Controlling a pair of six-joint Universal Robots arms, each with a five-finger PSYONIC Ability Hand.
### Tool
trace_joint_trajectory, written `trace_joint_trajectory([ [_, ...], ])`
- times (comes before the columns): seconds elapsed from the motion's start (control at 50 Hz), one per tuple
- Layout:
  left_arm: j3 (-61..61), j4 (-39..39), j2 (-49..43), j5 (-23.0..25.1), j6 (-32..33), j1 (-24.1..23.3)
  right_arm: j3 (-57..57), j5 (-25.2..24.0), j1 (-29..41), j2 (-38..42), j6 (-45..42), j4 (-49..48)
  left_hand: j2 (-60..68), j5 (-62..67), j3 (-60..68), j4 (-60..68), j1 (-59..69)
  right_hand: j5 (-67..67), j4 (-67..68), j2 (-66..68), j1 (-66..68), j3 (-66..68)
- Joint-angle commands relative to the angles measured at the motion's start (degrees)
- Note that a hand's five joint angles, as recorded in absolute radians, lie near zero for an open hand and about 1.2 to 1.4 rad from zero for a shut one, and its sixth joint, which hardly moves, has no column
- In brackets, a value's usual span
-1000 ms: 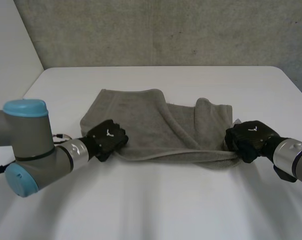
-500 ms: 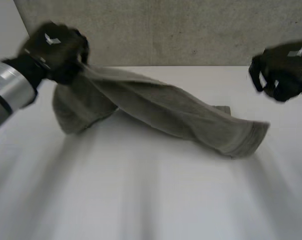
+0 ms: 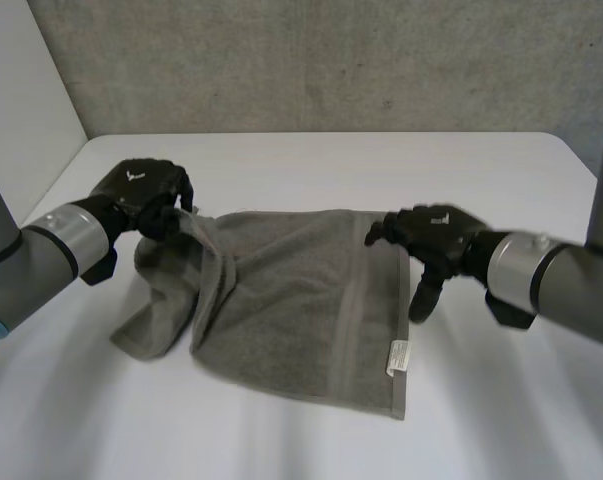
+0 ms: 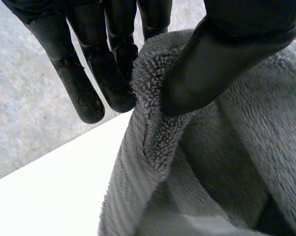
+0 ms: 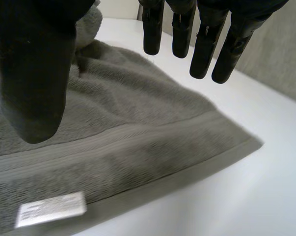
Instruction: Fold the towel.
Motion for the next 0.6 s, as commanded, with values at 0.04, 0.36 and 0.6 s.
trace_joint_trajectory([
  [0.04,-3.05,0.94,0.68,0.03,0.29,0.7,13.43,1.44,2.87,-0.72,17.32,-15.76,4.41,4.52,3.69,2.07,7.74,-0.05,-2.57,-3.31,-2.44,-3.37],
  [0.36,-7.36,8.59,0.07,-6.29,0.29,5.18,27.06,8.3,10.08,-1.24,3.83,-22.12,4.41,4.52,3.69,2.07,7.74,7.19,4.66,3.93,4.8,3.87],
  [0.6,-7.98,10.97,-1.25,-7.26,0.2,5.27,35.52,7.86,10.08,-3.62,-2.87,-28.98,4.41,4.52,3.69,2.07,7.74,16.61,14.09,13.35,14.22,13.29],
])
